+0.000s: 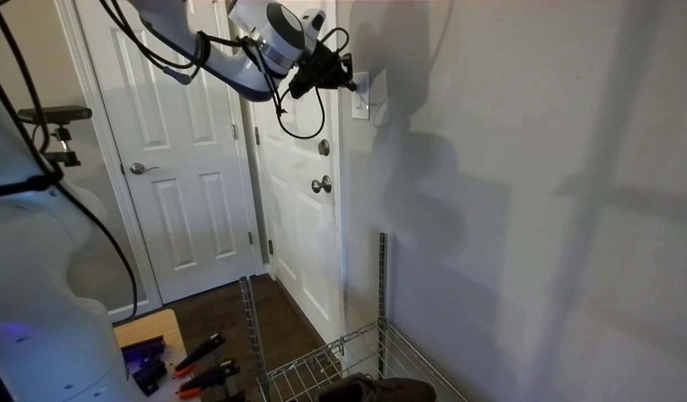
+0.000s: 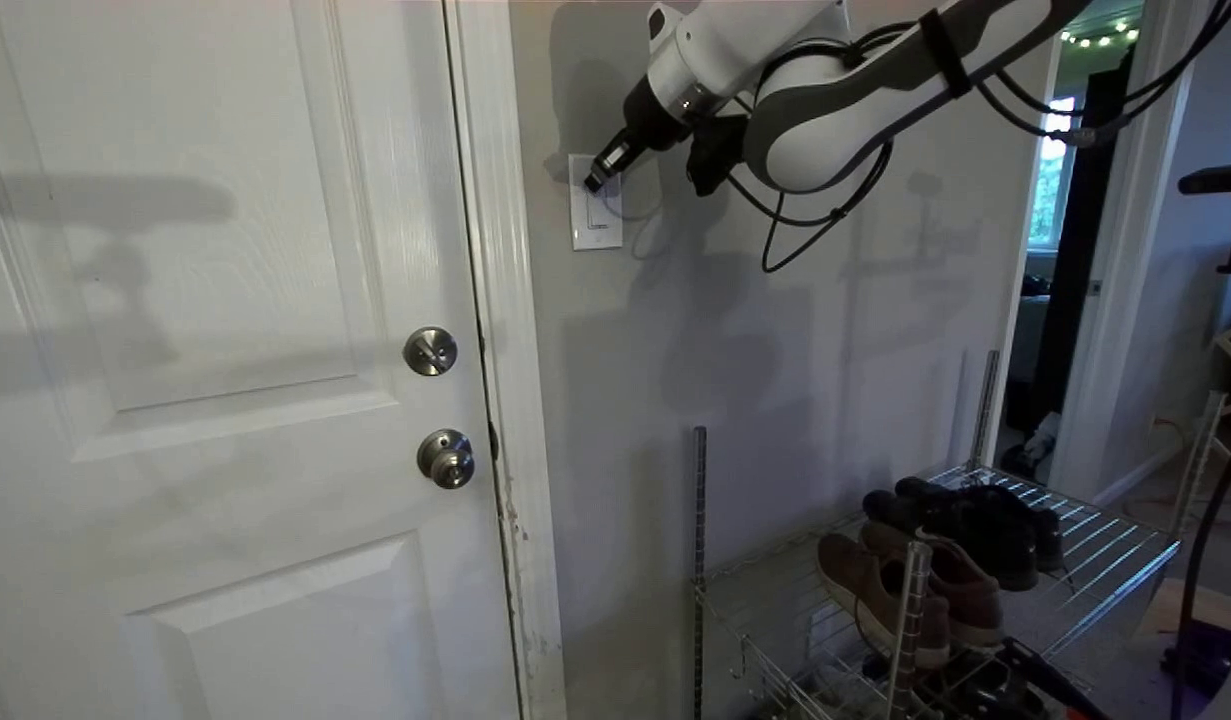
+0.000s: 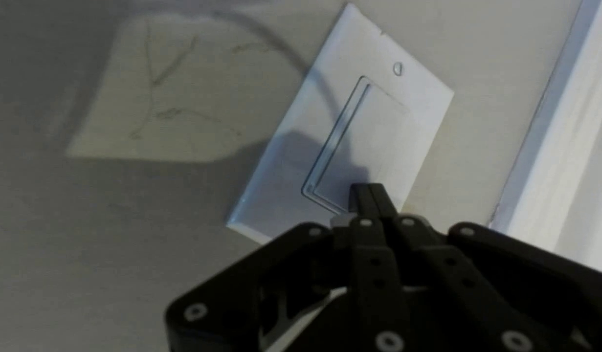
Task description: Switch on the light
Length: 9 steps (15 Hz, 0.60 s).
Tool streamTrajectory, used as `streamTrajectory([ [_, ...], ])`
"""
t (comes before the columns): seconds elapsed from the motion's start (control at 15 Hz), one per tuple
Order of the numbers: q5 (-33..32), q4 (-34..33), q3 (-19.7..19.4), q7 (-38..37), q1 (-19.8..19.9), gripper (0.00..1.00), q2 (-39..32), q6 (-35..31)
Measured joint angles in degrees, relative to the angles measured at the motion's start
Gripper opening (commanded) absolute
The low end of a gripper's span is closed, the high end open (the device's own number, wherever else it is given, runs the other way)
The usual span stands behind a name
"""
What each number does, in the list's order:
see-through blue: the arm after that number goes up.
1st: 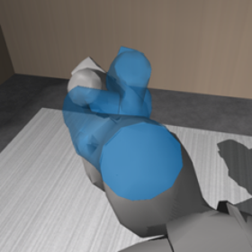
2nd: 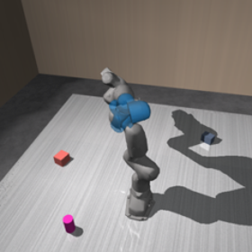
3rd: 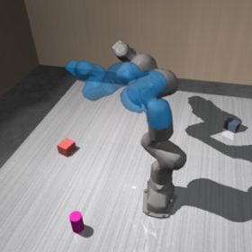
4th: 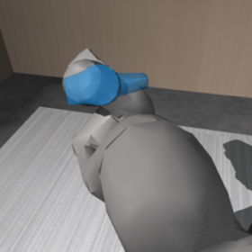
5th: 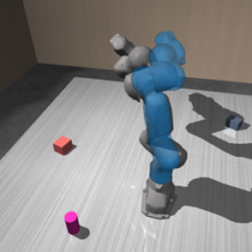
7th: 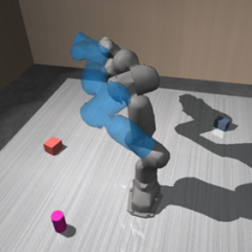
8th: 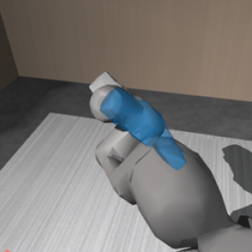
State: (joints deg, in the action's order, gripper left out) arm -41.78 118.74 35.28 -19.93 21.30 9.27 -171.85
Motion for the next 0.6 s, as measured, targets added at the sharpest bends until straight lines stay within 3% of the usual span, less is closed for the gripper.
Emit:
streamTrajectory([
  [0.6, -5.0, -1.2, 2.7, -6.8, 2.2, 0.03, 0.2, 3.1],
])
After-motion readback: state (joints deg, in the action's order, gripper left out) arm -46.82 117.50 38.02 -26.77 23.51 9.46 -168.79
